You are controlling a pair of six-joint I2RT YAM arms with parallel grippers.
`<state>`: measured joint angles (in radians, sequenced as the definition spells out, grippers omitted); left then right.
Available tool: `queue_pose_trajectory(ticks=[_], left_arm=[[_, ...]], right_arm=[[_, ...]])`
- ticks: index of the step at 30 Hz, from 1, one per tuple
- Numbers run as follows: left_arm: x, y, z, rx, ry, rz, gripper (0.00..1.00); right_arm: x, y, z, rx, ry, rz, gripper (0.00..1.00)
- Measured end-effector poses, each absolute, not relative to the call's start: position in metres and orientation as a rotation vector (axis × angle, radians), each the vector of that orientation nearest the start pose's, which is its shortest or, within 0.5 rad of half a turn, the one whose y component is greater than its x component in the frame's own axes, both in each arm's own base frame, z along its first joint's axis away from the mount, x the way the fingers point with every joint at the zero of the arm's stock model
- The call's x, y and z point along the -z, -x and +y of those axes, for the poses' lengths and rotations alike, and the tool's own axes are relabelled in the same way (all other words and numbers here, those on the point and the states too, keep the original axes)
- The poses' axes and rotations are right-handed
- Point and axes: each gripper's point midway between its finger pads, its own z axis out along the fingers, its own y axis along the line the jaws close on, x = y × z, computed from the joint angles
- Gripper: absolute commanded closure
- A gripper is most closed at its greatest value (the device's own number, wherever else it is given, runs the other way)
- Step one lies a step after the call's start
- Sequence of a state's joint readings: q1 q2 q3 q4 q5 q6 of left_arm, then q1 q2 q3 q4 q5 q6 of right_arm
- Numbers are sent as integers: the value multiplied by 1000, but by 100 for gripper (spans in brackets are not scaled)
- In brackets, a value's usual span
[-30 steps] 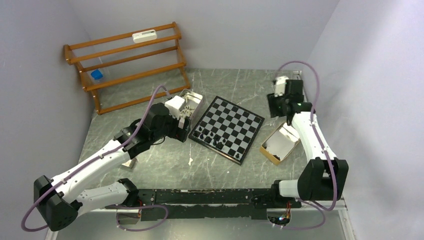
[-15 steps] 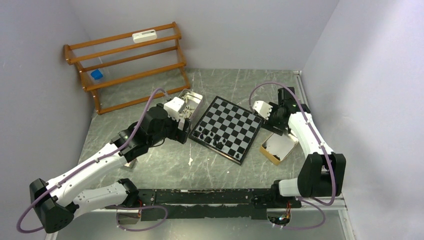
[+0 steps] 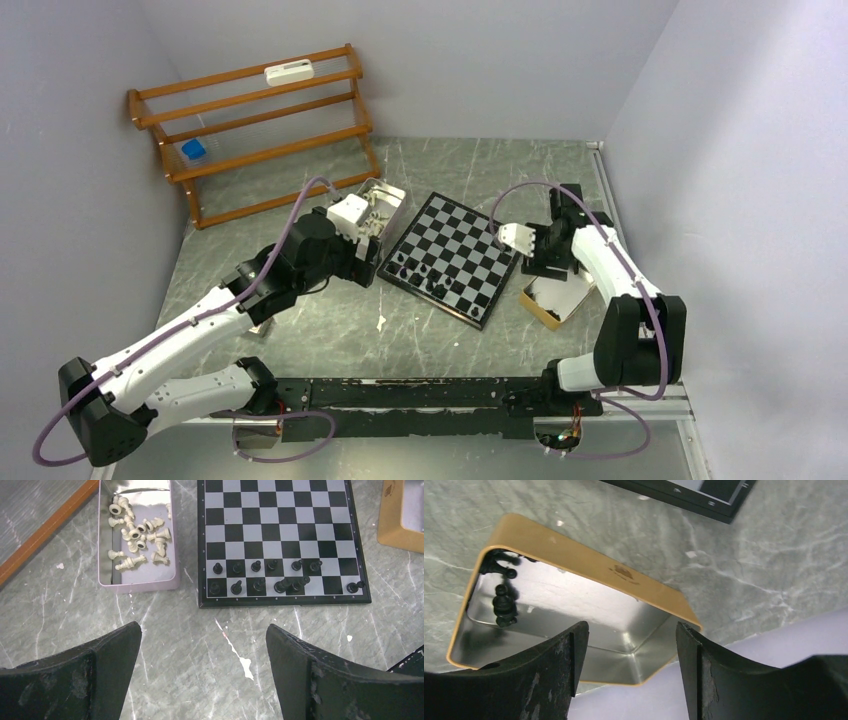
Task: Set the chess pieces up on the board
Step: Adjust the storage box at the center of the board.
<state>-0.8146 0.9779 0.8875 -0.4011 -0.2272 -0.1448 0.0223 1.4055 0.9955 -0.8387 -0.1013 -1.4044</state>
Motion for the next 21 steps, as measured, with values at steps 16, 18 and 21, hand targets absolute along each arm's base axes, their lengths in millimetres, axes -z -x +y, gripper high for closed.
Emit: queue_pose_trajectory(ticks=[16, 18, 21], left_arm=[[-223, -246, -203, 334, -518, 1977, 0], [-222, -247, -203, 329, -518, 1979, 0], [-221, -247, -203, 324, -520, 1985, 0]], right_arm=[[-48, -298, -3, 116, 2087, 2055, 53], [-44, -300, -3, 111, 2106, 2051, 63], [-43, -303, -4, 119, 2115, 2050, 66]])
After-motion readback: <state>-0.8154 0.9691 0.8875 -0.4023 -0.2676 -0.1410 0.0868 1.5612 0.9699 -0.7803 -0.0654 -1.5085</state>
